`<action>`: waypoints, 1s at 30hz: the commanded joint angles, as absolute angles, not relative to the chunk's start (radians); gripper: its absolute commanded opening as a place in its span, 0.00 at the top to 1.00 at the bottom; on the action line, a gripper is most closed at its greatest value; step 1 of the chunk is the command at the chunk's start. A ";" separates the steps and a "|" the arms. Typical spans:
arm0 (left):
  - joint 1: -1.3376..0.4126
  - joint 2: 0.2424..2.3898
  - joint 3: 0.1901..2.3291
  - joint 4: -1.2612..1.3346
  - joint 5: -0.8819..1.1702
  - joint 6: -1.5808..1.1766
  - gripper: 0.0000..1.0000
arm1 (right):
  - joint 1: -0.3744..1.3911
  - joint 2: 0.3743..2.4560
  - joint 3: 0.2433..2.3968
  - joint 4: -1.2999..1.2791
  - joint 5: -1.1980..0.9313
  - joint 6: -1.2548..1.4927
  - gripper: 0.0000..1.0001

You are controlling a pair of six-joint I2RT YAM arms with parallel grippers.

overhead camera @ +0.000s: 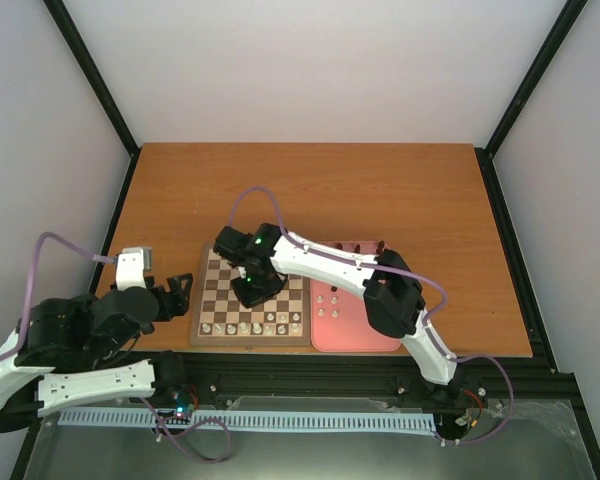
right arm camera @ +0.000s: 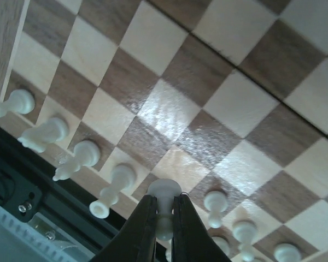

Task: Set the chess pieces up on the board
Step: Place the chess piece on the chessboard.

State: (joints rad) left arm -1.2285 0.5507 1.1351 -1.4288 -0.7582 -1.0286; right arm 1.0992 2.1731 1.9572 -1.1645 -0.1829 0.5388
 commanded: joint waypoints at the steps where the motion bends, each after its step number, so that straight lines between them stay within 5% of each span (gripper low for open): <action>1: -1.223 0.537 1.168 -1.509 -0.791 -1.068 0.00 | 1.125 2.204 1.991 -1.189 -0.218 0.545 0.96; 30: -1.223 0.537 1.138 -1.478 -0.785 -1.058 0.00 | 1.123 2.290 1.943 -1.168 -0.193 0.518 0.95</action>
